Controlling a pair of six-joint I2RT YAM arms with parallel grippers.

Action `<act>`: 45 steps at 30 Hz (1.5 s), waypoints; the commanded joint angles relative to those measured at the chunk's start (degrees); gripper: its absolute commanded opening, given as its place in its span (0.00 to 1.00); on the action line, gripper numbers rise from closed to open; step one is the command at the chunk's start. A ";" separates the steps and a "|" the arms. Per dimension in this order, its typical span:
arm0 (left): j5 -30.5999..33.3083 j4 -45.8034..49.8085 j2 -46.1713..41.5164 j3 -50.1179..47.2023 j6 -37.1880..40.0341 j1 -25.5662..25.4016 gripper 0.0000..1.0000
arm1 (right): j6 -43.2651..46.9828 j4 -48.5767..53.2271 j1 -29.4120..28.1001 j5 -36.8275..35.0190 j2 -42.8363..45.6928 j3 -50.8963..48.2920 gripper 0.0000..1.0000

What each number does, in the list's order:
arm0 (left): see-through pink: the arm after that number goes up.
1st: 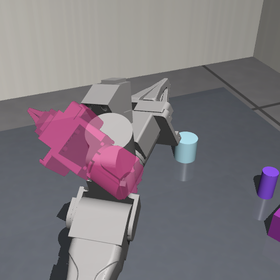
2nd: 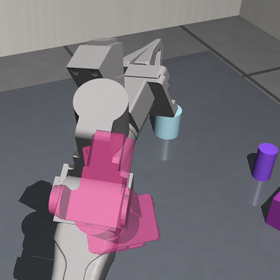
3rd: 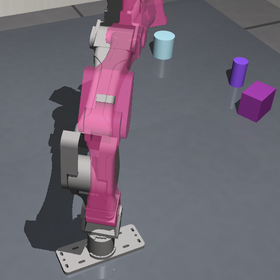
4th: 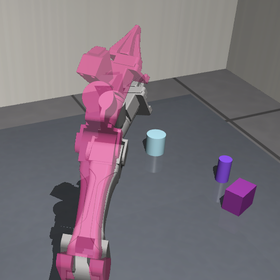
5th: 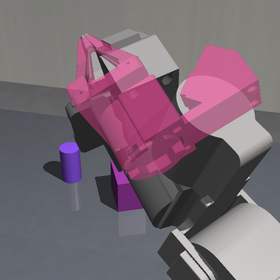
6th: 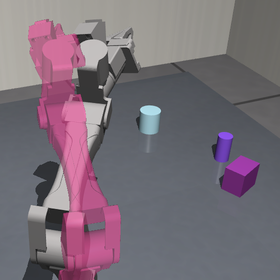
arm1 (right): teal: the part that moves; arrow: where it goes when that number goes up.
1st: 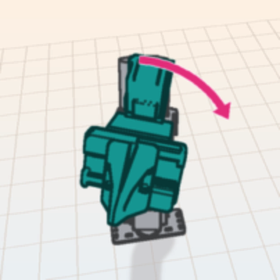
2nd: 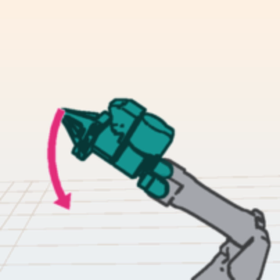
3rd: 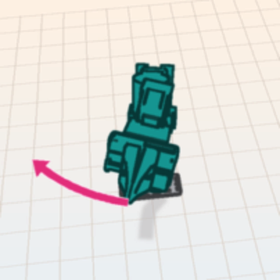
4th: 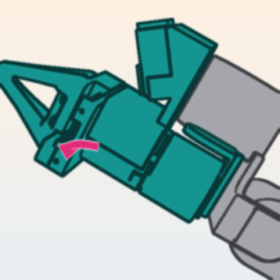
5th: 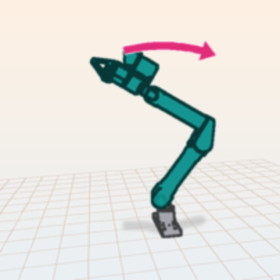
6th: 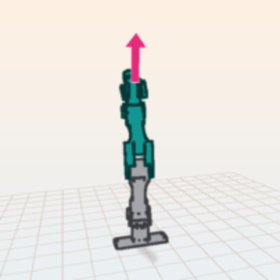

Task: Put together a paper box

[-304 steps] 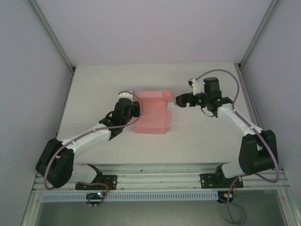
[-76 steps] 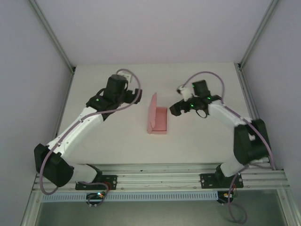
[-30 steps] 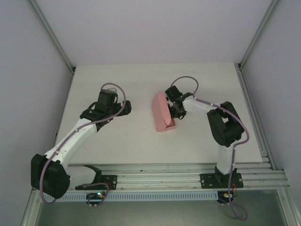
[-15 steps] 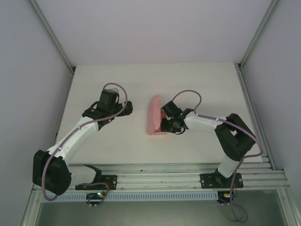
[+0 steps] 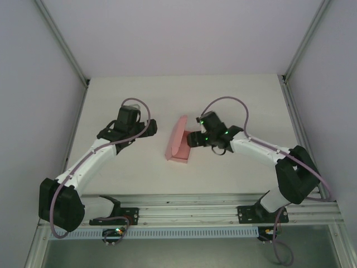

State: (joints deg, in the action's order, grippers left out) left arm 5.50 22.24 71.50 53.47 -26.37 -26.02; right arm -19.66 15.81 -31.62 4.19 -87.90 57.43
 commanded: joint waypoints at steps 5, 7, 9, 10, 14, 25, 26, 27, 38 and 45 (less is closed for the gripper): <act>-0.77 -1.40 -2.99 -2.18 0.22 0.66 1.00 | 27.12 7.25 7.23 13.05 -13.03 13.73 0.82; -0.66 -1.49 -3.67 -2.80 0.10 0.79 1.00 | 25.45 6.61 8.01 16.32 -17.57 17.10 0.80; -0.34 -1.28 -4.25 -3.10 0.24 0.88 1.00 | 24.55 5.98 8.17 17.52 -20.86 19.32 0.78; -0.17 -0.95 -4.55 -3.11 0.41 1.05 1.00 | 24.76 5.87 8.17 18.32 -22.28 20.33 0.77; -0.14 -0.31 -5.45 -3.06 0.93 1.39 1.00 | 24.40 3.64 8.18 22.85 -24.67 21.49 0.74; -1.71 -1.67 -4.55 -3.66 0.28 1.85 1.00 | 23.46 0.63 7.72 25.26 -28.71 21.57 0.69; -1.81 -1.57 -4.41 -3.55 0.29 1.83 1.00 | 23.29 0.62 7.72 25.25 -29.06 21.68 0.69; -1.89 -1.59 -4.34 -3.46 0.21 1.84 1.00 | 23.30 0.80 7.77 25.25 -29.42 21.81 0.67; -1.64 -1.85 -4.09 -3.46 -0.27 1.79 1.00 | 17.95 -6.67 5.94 13.53 -23.71 13.34 0.25; -1.95 -1.78 -2.52 -2.56 -0.26 1.78 1.00 | 9.13 -5.25 0.95 -6.60 -16.68 6.29 0.11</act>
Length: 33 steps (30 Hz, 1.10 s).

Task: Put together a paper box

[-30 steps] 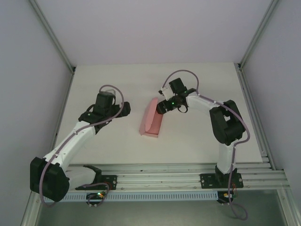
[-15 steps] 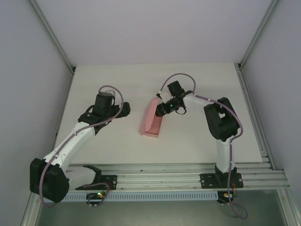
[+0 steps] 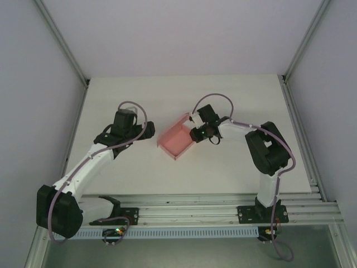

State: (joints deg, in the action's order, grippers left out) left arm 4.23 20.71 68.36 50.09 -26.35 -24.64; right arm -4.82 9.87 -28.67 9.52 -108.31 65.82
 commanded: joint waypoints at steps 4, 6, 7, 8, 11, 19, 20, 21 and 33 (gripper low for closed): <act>-0.97 -0.40 1.81 1.35 -0.61 0.39 1.00 | -15.32 6.96 -5.98 -22.57 6.76 -3.80 0.11; -1.15 -0.58 2.20 1.59 -0.81 0.47 1.00 | -22.07 11.49 -7.98 -27.07 7.24 -4.25 0.10; -1.47 -0.67 2.08 1.68 -0.84 0.45 1.00 | -24.21 12.96 -8.78 -27.66 7.24 -4.55 0.08; -1.74 -0.75 2.39 1.72 -0.65 0.47 1.00 | -26.57 14.32 -9.58 -28.24 7.37 -4.80 0.08; -2.98 -0.95 2.30 1.97 0.43 0.46 1.00 | -32.83 18.19 -12.03 -30.77 8.74 -5.27 0.11; -9.65 -3.23 -0.03 1.03 7.06 0.46 1.00 | -35.60 14.50 -13.97 -27.95 18.47 -7.78 0.29; -10.85 -3.76 -0.54 0.82 8.05 0.44 1.00 | -35.07 14.70 -13.95 -28.66 19.39 -7.47 0.35; -11.95 -3.91 -0.98 0.76 9.14 0.43 1.00 | -34.26 14.64 -13.96 -28.87 20.27 -7.37 0.40; -13.77 3.86 -0.52 2.09 22.24 -7.69 1.00 | 0.79 7.34 -8.22 -23.52 37.29 -16.19 0.82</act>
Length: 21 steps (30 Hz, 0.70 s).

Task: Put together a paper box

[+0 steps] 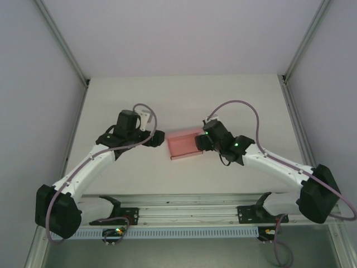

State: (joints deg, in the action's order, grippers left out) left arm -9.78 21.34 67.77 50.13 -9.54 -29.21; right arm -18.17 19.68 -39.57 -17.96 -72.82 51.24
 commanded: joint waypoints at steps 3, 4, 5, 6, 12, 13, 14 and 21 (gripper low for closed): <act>3.21 4.03 -0.64 1.59 7.71 -6.56 1.00 | 23.34 -4.33 4.32 11.61 4.31 -3.49 0.89; 4.37 4.14 -0.61 1.38 8.24 -7.43 1.00 | 27.12 -6.37 4.37 13.83 5.31 -4.86 0.90; 5.94 3.97 -0.57 1.24 8.38 -7.84 1.00 | 31.53 -7.84 4.74 16.45 5.82 -5.92 0.90; 7.45 3.74 -0.08 1.38 8.33 -8.07 1.00 | 35.08 -9.41 4.91 17.84 6.13 -6.77 0.91; 8.89 4.70 5.74 4.29 10.73 -8.97 1.00 | 44.14 -12.43 11.56 24.17 -0.74 -3.68 0.91; 9.03 4.33 6.78 4.38 11.58 -9.19 1.00 | 44.01 -12.02 13.12 24.16 -2.90 -2.01 0.90; 9.33 4.11 7.77 4.72 12.11 -9.33 1.00 | 44.35 -11.91 14.21 24.79 -4.73 -0.74 0.89; 10.28 3.20 14.68 8.98 15.92 -8.87 0.95 | 47.92 -9.59 18.25 34.51 -15.86 7.25 0.83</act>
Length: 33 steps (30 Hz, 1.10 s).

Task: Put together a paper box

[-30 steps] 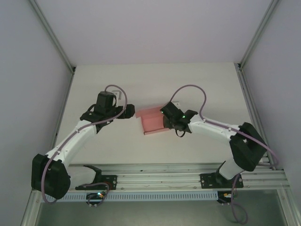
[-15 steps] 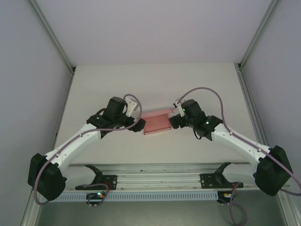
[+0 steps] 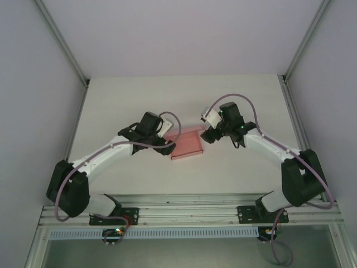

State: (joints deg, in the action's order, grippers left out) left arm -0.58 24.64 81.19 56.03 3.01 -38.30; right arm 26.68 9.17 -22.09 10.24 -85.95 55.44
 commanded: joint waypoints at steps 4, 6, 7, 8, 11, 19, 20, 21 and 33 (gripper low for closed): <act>0.51 0.12 3.51 5.39 4.97 1.23 0.83 | 5.27 1.64 1.61 9.83 -7.30 6.46 0.82; -0.63 0.33 3.92 5.83 5.71 2.08 0.77 | 8.47 2.98 1.81 12.83 -8.38 7.28 0.82; -1.32 0.23 3.89 5.92 6.01 2.68 0.75 | 9.45 3.22 1.75 13.84 -8.68 7.53 0.82; -2.08 0.05 4.02 5.93 6.36 3.25 0.73 | 10.17 3.43 1.85 14.53 -8.93 7.77 0.82; -5.33 0.37 4.97 6.51 7.65 4.88 0.59 | 12.37 5.79 2.30 17.19 -9.39 9.26 0.82; -7.13 1.72 8.45 8.81 10.32 5.41 0.20 | 14.24 9.97 3.01 19.63 -9.93 10.31 0.85; -7.25 1.67 8.55 9.01 10.76 5.37 0.18 | 14.54 10.66 3.02 19.79 -9.94 10.30 0.85; -7.25 1.55 8.70 9.17 11.20 5.43 0.17 | 14.91 11.53 3.01 19.91 -9.94 10.24 0.85; -7.37 1.37 10.65 11.45 13.14 6.40 0.00 | 11.84 8.69 3.03 15.39 -9.65 9.72 0.80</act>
State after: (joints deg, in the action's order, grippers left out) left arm -7.14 24.86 90.87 65.76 15.14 -32.47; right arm 40.12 19.35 -19.25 27.09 -94.89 64.18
